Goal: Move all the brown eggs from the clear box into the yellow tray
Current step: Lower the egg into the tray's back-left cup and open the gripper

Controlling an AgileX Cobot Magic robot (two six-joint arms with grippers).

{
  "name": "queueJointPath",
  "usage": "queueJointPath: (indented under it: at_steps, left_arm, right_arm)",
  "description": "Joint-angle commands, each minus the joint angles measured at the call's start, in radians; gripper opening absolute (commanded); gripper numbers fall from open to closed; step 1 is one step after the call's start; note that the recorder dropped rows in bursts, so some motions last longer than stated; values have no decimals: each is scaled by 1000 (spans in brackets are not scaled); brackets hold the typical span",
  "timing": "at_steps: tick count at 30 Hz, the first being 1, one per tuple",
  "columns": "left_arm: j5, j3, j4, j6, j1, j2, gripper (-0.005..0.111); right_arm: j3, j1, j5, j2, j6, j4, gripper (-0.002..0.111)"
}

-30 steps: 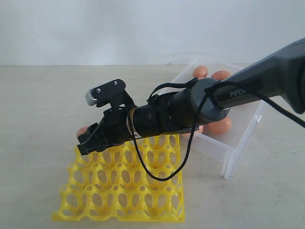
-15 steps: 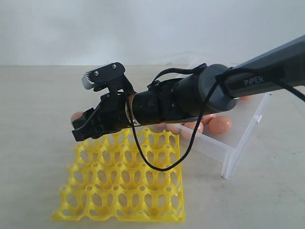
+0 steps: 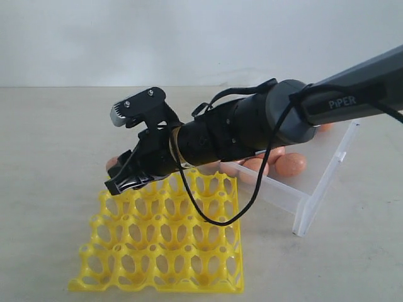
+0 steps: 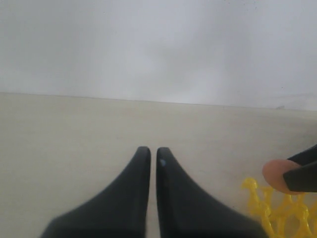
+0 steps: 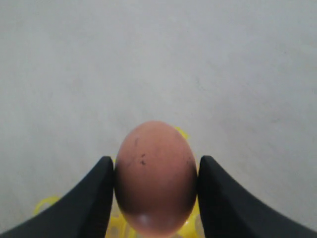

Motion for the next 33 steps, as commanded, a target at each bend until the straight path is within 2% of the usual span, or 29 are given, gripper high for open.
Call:
queueJointPath:
  at_steps: [1,7,10,12,15,33]
  left_arm:
    - [-5,3,-1,1,6,-3,4]
    - [-5,3,-1,1,6,-3,4]
    - [-5,3,-1,1,6,-3,4]
    - [-5,3,-1,1,6,-3,4]
    - [-5,3,-1,1,6,-3,4]
    - [-5,3,-1,1,6,-3,4]
  right_arm:
    - [-5,2,-5,-15,73,-155,0]
    - [-5,2,-15,-15,75,-196,3]
    - [-5,2,-34,-15,79,-209,20]
    - [-5,2,-36,-15,95,-224,38]
    - [-5,2,-13,-15,123,-227,53]
    - [-5,2,64,-112,128,-179,54]
